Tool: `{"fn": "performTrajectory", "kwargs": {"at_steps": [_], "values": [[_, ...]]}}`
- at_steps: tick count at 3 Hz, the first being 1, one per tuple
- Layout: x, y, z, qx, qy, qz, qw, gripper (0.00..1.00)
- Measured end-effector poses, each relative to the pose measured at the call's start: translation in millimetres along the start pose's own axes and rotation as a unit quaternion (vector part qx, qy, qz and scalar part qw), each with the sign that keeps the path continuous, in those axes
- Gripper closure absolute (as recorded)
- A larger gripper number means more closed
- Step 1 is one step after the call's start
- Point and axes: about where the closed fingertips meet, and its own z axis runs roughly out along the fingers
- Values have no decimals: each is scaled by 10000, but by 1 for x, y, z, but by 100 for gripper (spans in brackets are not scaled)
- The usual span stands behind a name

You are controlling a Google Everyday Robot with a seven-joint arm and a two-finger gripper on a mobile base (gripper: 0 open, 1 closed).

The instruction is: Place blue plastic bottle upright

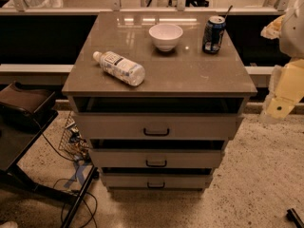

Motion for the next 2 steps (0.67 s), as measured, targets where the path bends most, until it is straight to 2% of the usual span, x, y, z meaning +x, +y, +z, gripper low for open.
{"fn": "performTrajectory", "kwargs": {"at_steps": [2], "values": [[-10, -9, -4, 97, 43, -89, 9999, 0]]}}
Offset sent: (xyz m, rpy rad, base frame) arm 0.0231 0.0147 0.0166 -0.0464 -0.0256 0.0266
